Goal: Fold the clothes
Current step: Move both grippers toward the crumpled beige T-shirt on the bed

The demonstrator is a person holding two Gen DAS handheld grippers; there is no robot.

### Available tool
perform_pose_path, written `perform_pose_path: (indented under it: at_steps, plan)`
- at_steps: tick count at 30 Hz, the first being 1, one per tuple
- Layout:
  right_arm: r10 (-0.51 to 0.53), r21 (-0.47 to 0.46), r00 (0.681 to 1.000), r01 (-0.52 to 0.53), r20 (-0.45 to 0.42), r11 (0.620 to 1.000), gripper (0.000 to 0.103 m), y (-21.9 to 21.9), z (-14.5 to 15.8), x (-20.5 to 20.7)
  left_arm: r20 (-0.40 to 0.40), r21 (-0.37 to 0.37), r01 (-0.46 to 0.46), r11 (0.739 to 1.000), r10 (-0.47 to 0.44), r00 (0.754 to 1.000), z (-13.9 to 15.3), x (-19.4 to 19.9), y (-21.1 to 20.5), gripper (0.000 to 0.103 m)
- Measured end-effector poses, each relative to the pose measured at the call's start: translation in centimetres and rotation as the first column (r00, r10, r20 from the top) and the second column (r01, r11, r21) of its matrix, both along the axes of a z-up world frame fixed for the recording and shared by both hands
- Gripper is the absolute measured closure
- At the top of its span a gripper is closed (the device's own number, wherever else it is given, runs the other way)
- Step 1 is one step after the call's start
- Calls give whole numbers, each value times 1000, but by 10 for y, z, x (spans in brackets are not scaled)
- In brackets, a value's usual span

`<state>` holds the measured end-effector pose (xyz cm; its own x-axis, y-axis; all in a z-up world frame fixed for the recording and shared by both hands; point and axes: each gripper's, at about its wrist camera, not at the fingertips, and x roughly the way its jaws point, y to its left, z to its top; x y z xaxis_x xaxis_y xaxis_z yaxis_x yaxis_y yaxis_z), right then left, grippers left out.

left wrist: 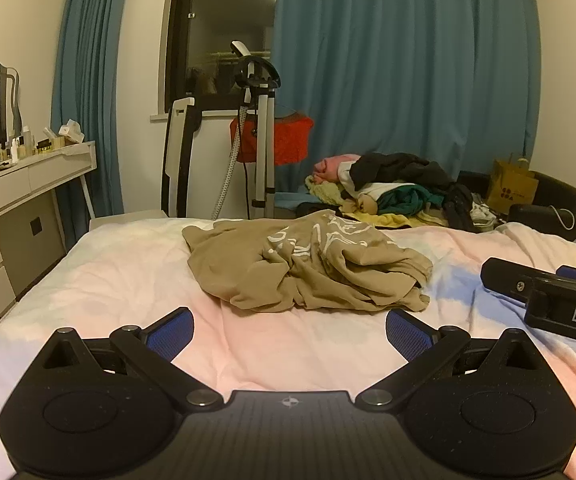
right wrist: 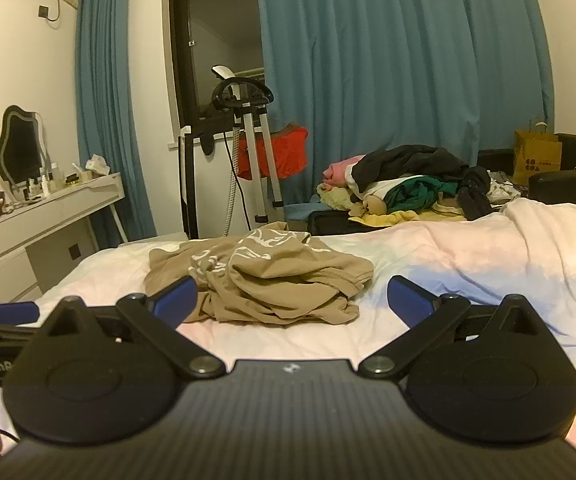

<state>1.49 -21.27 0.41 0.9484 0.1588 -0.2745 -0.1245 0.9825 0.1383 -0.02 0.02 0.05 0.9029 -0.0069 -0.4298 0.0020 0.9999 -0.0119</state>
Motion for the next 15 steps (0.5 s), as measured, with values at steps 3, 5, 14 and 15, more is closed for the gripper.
perform_pose_path:
  at_steps: [3,5,14,15]
  plan:
    - [0,4,1000,0,1,1000,0,-3,2,0,2,2,0,1000,0,1000,1,-1,1,0]
    - [0,7,1000,0,2,1000,0,-5,3,1,3,3,0,1000,0,1000,2,-1,1,0]
    - [-3,5,1000,3,2,1000,0,-8,6,2,3,2,-3,1000,3,1000,8,-2,4,0]
    - [-3,3,1000,3,2,1000,0,-8,7,2,2,2,-2,1000,2,1000,9,-2,5,0]
